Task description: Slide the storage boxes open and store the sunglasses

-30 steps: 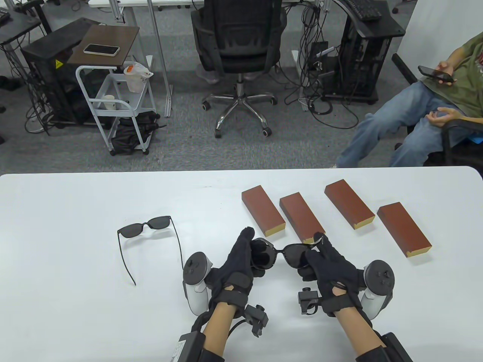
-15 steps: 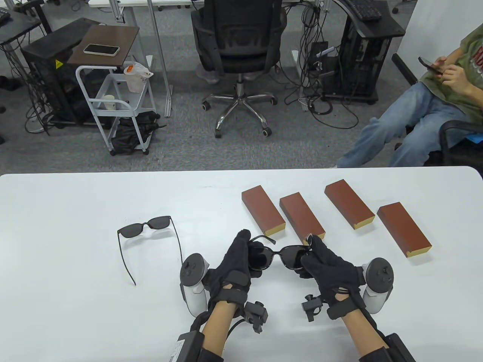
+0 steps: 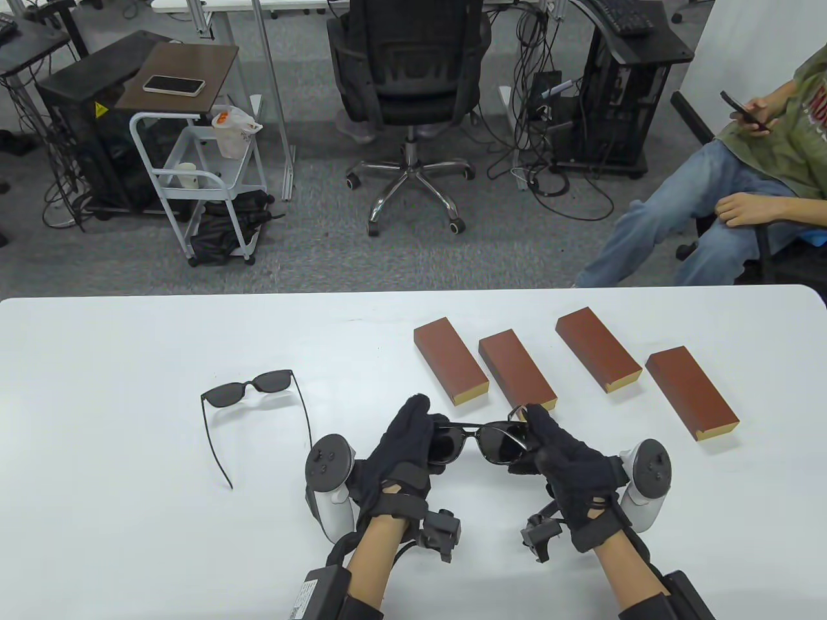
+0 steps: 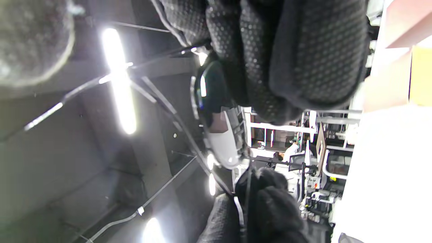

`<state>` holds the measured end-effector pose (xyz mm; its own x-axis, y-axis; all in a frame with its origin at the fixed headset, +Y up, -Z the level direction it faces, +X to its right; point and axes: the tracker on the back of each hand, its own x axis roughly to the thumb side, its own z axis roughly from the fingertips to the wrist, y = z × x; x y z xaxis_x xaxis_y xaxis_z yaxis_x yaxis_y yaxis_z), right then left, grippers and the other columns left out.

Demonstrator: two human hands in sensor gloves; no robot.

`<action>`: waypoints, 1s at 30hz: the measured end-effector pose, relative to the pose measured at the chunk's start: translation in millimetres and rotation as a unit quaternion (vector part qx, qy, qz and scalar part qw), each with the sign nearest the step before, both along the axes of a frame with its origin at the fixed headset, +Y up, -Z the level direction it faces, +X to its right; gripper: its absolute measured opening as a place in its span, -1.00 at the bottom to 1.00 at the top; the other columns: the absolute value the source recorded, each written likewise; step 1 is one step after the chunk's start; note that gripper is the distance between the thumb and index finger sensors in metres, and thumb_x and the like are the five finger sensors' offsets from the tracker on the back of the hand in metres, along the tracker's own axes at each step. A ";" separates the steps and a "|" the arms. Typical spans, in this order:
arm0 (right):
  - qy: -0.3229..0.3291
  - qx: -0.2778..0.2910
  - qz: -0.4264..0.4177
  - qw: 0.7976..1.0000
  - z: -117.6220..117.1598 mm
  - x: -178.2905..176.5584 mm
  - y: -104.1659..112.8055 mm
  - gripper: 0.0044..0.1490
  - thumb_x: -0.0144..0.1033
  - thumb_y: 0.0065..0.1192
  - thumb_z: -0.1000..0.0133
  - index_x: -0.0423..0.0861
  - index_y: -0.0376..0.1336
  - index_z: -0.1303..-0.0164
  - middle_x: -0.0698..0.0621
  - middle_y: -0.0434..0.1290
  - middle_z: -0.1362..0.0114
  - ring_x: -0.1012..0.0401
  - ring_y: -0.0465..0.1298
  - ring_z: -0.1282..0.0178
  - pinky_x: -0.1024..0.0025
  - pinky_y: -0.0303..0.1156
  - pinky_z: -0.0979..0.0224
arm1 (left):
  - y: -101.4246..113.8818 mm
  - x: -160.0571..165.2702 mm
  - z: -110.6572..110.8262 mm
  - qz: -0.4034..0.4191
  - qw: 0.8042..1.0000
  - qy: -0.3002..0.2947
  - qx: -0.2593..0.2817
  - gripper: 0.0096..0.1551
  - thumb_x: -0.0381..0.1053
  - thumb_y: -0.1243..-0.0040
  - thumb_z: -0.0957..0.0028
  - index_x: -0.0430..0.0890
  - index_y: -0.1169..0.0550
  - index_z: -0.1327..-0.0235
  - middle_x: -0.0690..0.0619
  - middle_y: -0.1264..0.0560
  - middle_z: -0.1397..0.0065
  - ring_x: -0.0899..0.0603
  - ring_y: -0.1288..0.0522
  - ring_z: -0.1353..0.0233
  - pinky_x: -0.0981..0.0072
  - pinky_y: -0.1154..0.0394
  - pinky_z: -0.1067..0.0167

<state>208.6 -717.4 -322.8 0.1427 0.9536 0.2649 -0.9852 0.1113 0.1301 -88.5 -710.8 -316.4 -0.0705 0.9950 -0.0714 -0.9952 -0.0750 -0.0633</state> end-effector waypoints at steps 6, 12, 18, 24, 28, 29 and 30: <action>-0.030 -0.013 0.001 0.999 0.2 2.7 -2.8 -0.16 0.35 0.26 0.15 -0.03 0.37 -0.14 -0.18 0.65 -0.07 -0.08 0.73 0.10 0.20 0.72 0.10 | 1.4 0.2 1.2 -0.022 0.999 0.027 0.016 -0.41 0.03 -0.15 -0.22 -0.02 -0.41 -0.52 -0.07 -0.59 -0.35 -0.08 -0.70 -0.10 0.10 -0.67 0.00; -0.042 -0.026 0.000 0.999 1.0 4.7 -2.7 -0.28 0.25 0.27 0.10 -0.03 0.43 -0.06 -0.17 0.67 -0.01 -0.07 0.75 0.16 0.21 0.73 0.16 | 1.9 0.4 1.7 -0.029 0.998 0.044 0.025 -0.43 0.02 -0.21 -0.17 -0.01 -0.48 -0.48 -0.07 -0.64 -0.29 -0.08 -0.72 -0.04 0.11 -0.69 0.04; -0.088 -0.056 0.003 0.995 2.8 9.9 -4.8 -0.36 0.19 0.31 0.10 -0.04 0.47 0.01 -0.15 0.71 0.07 -0.04 0.77 0.25 0.24 0.74 0.25 | -1.1 6.1 1.9 -0.014 1.000 0.005 0.012 -0.41 0.05 -0.12 -0.23 -0.03 -0.41 -0.53 -0.09 -0.58 -0.37 -0.11 -0.69 -0.12 0.06 -0.66 -0.02; -0.114 -0.078 0.010 0.990 3.0 18.8 -5.9 -0.37 0.19 0.33 0.10 -0.03 0.49 0.05 -0.13 0.72 0.11 -0.02 0.77 0.29 0.26 0.74 0.28 | -3.8 14.5 2.4 0.041 0.997 -0.060 0.009 -0.23 0.26 0.05 -0.26 -0.08 -0.21 -0.65 -0.17 -0.43 -0.54 -0.22 -0.57 -0.32 -0.06 -0.56 -0.17; -0.121 -0.089 0.027 0.988 3.3 22.9 -5.0 -0.38 0.19 0.39 0.14 -0.02 0.50 0.06 -0.12 0.72 0.11 -0.01 0.77 0.29 0.27 0.74 0.29 | -3.0 16.8 3.4 0.043 0.996 -0.082 0.014 -0.18 0.31 0.09 -0.26 -0.09 -0.16 -0.67 -0.18 -0.37 -0.59 -0.26 -0.53 -0.39 -0.10 -0.52 -0.22; -0.123 -0.092 0.036 0.988 3.4 23.5 -4.5 -0.38 0.18 0.42 0.15 -0.02 0.50 0.07 -0.12 0.72 0.11 -0.01 0.77 0.30 0.27 0.74 0.29 | -2.8 17.2 3.7 0.044 0.995 -0.087 0.017 -0.17 0.32 0.10 -0.25 -0.08 -0.15 -0.68 -0.18 -0.36 -0.60 -0.27 -0.52 -0.40 -0.11 -0.52 -0.23; -0.126 -0.087 0.053 0.987 3.7 24.3 -3.7 -0.38 0.19 0.43 0.16 -0.01 0.50 0.06 -0.11 0.72 0.11 0.00 0.77 0.30 0.28 0.74 0.29 | -2.4 17.7 3.8 0.047 0.994 -0.093 0.020 -0.16 0.33 0.11 -0.25 -0.08 -0.14 -0.68 -0.18 -0.35 -0.61 -0.27 -0.51 -0.41 -0.11 -0.51 -0.24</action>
